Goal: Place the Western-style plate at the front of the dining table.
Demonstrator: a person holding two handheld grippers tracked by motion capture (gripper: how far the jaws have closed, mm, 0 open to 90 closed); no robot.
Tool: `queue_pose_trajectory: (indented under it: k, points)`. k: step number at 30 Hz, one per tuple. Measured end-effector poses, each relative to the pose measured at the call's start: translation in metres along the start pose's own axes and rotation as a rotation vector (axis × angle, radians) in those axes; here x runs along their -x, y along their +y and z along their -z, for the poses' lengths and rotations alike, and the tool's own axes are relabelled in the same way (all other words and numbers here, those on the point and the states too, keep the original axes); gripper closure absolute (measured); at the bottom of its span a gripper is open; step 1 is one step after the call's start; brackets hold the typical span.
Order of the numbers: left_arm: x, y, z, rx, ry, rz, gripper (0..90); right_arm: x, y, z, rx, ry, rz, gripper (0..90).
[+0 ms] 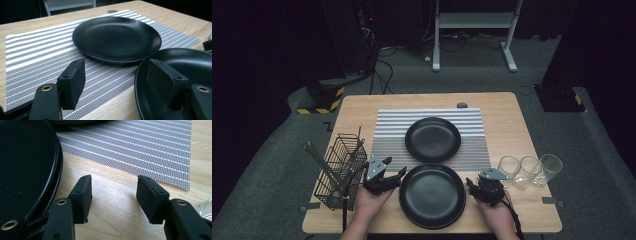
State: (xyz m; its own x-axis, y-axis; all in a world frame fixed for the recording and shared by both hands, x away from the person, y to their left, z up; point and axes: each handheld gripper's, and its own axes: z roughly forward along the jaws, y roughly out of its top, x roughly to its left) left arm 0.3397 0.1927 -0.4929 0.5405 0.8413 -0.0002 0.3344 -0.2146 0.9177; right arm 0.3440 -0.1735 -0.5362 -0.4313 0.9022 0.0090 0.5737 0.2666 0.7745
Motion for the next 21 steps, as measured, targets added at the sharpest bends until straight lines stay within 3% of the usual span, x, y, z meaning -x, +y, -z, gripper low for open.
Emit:
queue_pose_trajectory:
  k: [5,14,21]
  points:
    - [0.001,0.003,0.003,0.011,-0.01,-0.004,30.9,0.001,0.0,-0.001,-0.023,0.007,-0.012,45.4]
    - [0.004,0.007,0.01,0.047,-0.024,-0.024,32.0,-0.002,0.001,-0.002,-0.031,0.0,0.019,41.9]
    - [0.007,0.01,0.013,0.071,-0.011,-0.032,29.8,-0.002,0.001,-0.002,-0.032,0.0,0.026,40.9]
